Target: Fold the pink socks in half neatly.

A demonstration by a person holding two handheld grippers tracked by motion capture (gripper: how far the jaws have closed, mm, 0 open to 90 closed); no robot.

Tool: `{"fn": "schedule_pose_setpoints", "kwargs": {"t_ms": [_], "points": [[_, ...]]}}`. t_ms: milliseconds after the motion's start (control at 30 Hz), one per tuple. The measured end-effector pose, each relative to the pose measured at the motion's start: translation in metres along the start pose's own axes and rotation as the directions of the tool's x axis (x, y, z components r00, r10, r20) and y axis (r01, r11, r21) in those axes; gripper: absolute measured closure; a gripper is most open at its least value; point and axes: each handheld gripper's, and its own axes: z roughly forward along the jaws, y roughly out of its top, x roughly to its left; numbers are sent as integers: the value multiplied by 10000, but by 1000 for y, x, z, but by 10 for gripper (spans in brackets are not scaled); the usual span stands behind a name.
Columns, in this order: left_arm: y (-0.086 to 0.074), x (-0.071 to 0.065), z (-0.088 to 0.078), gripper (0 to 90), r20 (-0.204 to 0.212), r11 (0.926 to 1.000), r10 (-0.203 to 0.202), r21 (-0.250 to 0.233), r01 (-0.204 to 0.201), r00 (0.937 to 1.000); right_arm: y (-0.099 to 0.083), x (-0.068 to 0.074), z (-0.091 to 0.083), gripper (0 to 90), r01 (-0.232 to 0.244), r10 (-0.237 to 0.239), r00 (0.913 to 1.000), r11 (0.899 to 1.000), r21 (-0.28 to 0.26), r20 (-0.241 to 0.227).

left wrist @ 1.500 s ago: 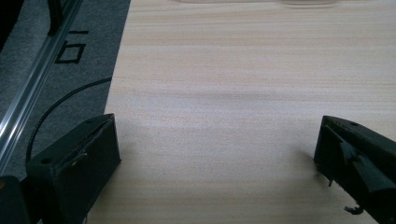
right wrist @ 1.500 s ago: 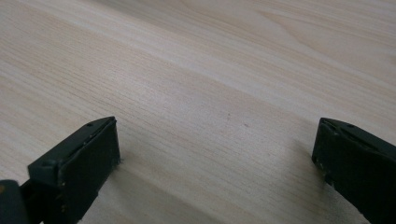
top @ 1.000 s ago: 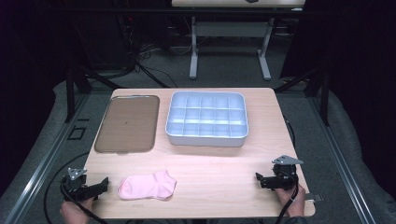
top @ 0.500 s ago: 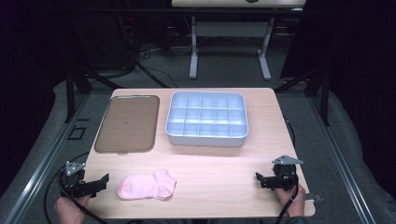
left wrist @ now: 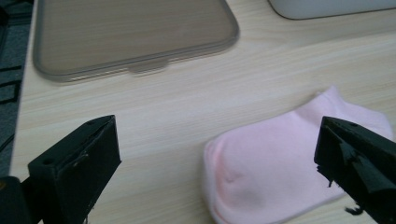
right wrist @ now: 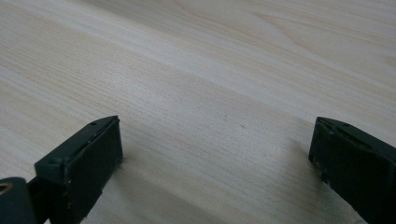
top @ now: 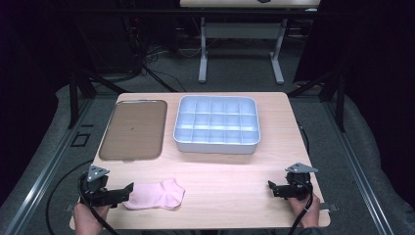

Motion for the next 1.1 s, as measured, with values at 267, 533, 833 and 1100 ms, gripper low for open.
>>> {"fn": "schedule_pose_setpoints", "kwargs": {"t_ms": [267, 533, 833, 1100], "points": [[-5, -25, 16, 2, 656, 9988, 151, 455, -181, 9977, 0, 0, 0, 22, 7, -7, 10000, 10000, 10, -11], [-16, -54, 43, 71, 1044, 9912, 408, 1209, -534, 9937, 0, 0, 0, 28, -52, 52, 10000, 10000, -47, 25], [-23, -69, 58, 217, 742, 9822, 691, 1697, -809, 9948, 0, 0, 0, 29, -39, 39, 10000, 10000, -29, 36], [-26, -71, 61, 337, 412, 9787, 871, 1831, -932, 9953, 0, 0, 0, 31, -49, 49, 10000, 10000, -36, 48]]}}
